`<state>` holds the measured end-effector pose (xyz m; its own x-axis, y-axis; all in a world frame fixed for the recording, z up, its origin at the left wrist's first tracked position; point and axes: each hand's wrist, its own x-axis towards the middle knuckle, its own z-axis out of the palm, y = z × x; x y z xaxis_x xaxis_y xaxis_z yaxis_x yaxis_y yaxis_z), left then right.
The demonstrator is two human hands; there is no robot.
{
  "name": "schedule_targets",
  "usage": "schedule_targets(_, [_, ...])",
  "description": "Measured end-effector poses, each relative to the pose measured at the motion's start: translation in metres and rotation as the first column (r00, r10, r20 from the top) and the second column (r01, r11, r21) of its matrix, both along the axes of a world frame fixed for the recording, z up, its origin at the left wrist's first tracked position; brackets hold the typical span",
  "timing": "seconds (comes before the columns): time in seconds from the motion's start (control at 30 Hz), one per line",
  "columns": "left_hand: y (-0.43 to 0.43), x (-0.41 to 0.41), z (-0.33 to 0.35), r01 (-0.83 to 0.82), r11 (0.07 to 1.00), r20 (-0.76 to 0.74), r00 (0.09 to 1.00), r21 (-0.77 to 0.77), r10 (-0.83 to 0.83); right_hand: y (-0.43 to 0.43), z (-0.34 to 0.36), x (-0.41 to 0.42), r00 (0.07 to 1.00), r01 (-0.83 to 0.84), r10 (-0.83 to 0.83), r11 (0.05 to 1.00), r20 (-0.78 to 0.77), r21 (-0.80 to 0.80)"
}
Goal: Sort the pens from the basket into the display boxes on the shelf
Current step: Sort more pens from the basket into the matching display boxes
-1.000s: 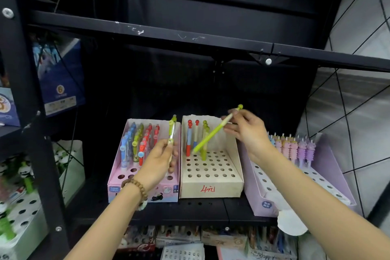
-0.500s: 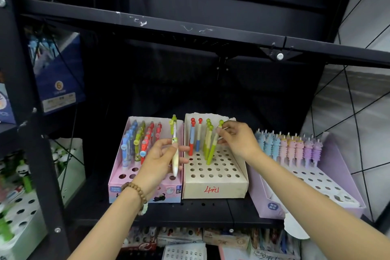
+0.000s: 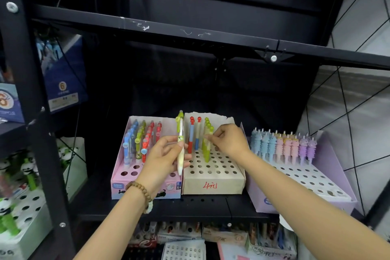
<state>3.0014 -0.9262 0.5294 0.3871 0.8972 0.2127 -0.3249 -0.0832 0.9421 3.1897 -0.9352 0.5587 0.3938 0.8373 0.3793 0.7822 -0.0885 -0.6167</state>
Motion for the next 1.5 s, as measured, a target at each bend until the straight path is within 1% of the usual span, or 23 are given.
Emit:
schedule_targets(0.03, [-0.002, -0.004, 0.001, -0.018, 1.000, -0.006, 1.000, 0.026, 0.018, -0.003, 0.002, 0.001, 1.000, 0.023, -0.023, 1.000, 0.018, 0.009])
schedule_targets(0.07, [-0.003, -0.008, 0.002, -0.045, 0.997, -0.016, 0.999, 0.061, 0.046, -0.007, 0.005, 0.001, 0.999, 0.043, -0.045, 0.998, 0.029, 0.050])
schedule_targets(0.1, [-0.003, -0.013, 0.002, -0.077, 0.992, -0.021, 0.997, 0.098, 0.079, -0.009, 0.009, -0.002, 0.999, 0.035, -0.034, 0.992, -0.009, 0.120])
schedule_targets(0.13, [-0.004, -0.019, 0.003, -0.111, 0.985, -0.015, 0.993, 0.129, 0.114, -0.013, 0.015, -0.010, 0.994, -0.009, 0.028, 0.983, -0.103, 0.185])
schedule_targets(0.17, [-0.004, -0.025, 0.003, -0.147, 0.977, -0.007, 0.989, 0.154, 0.150, -0.015, 0.022, -0.021, 0.963, -0.090, 0.144, 0.969, -0.229, 0.229])
schedule_targets(0.2, [-0.004, -0.031, 0.003, -0.183, 0.967, -0.003, 0.983, 0.176, 0.186, -0.017, 0.030, -0.034, 0.899, -0.192, 0.268, 0.952, -0.346, 0.237])
schedule_targets(0.23, [-0.005, -0.036, 0.003, -0.216, 0.957, -0.004, 0.975, 0.195, 0.222, -0.018, 0.037, -0.047, 0.824, -0.294, 0.367, 0.928, -0.432, 0.228])
schedule_targets(0.27, [-0.005, -0.042, 0.003, -0.245, 0.945, -0.011, 0.967, 0.214, 0.253, -0.019, 0.042, -0.060, 0.759, -0.382, 0.436, 0.899, -0.483, 0.213])
schedule_targets(0.33, [-0.005, -0.051, 0.001, -0.291, 0.920, -0.036, 0.950, 0.263, 0.310, -0.017, 0.047, -0.083, 0.680, -0.503, 0.527, 0.841, -0.510, 0.198])
schedule_targets(0.47, [0.000, -0.070, -0.008, -0.338, 0.894, -0.051, 0.928, 0.295, 0.368, -0.007, 0.045, -0.110, 0.640, -0.568, 0.569, 0.803, -0.516, 0.181])
schedule_targets(0.53, [0.004, -0.081, -0.014, -0.368, 0.863, -0.068, 0.907, 0.345, 0.415, -0.001, 0.045, -0.117, 0.625, -0.565, 0.575, 0.800, -0.528, 0.202])
schedule_targets(0.6, [0.009, -0.092, -0.023, -0.411, 0.830, -0.084, 0.877, 0.377, 0.473, 0.007, 0.046, -0.120, 0.649, -0.521, 0.568, 0.817, -0.506, 0.248])
schedule_targets(0.63, [0.011, -0.095, -0.030, -0.429, 0.825, -0.100, 0.864, 0.368, 0.494, 0.011, 0.046, -0.120, 0.672, -0.499, 0.561, 0.826, -0.484, 0.263])
schedule_targets(0.73, [0.017, -0.100, -0.052, -0.435, 0.855, -0.187, 0.849, 0.282, 0.494, 0.022, 0.042, -0.123, 0.745, -0.469, 0.533, 0.846, -0.400, 0.253])
schedule_targets(0.8, [0.020, -0.099, -0.063, -0.406, 0.884, -0.228, 0.860, 0.232, 0.456, 0.028, 0.035, -0.127, 0.769, -0.472, 0.526, 0.851, -0.364, 0.231])
schedule_targets(0.87, [0.021, -0.098, -0.068, -0.371, 0.906, -0.234, 0.880, 0.204, 0.413, 0.033, 0.027, -0.132, 0.783, -0.486, 0.527, 0.850, -0.331, 0.202])
schedule_targets(1.0, [0.025, -0.098, -0.074, -0.315, 0.922, -0.244, 0.898, 0.228, 0.367, 0.043, 0.020, -0.136, 0.818, -0.473, 0.500, 0.866, -0.283, 0.162])
schedule_targets(1.13, [0.030, -0.098, -0.079, -0.294, 0.927, -0.231, 0.909, 0.234, 0.347, 0.050, 0.024, -0.134, 0.851, -0.459, 0.480, 0.877, -0.215, 0.142])
schedule_targets(1.3, [0.030, -0.099, -0.080, -0.291, 0.924, -0.231, 0.908, 0.248, 0.348, 0.049, 0.013, -0.138, 0.870, -0.461, 0.448, 0.887, -0.204, -0.020])
schedule_targets(1.4, [0.030, -0.098, -0.080, -0.301, 0.921, -0.233, 0.904, 0.248, 0.358, 0.050, 0.009, -0.147, 0.896, -0.443, 0.439, 0.895, -0.069, -0.055])
schedule_targets(1.5, [0.030, -0.099, -0.079, -0.301, 0.920, -0.250, 0.898, 0.249, 0.362, 0.052, 0.005, -0.152, 0.923, -0.386, 0.386, 0.922, -0.016, -0.039])
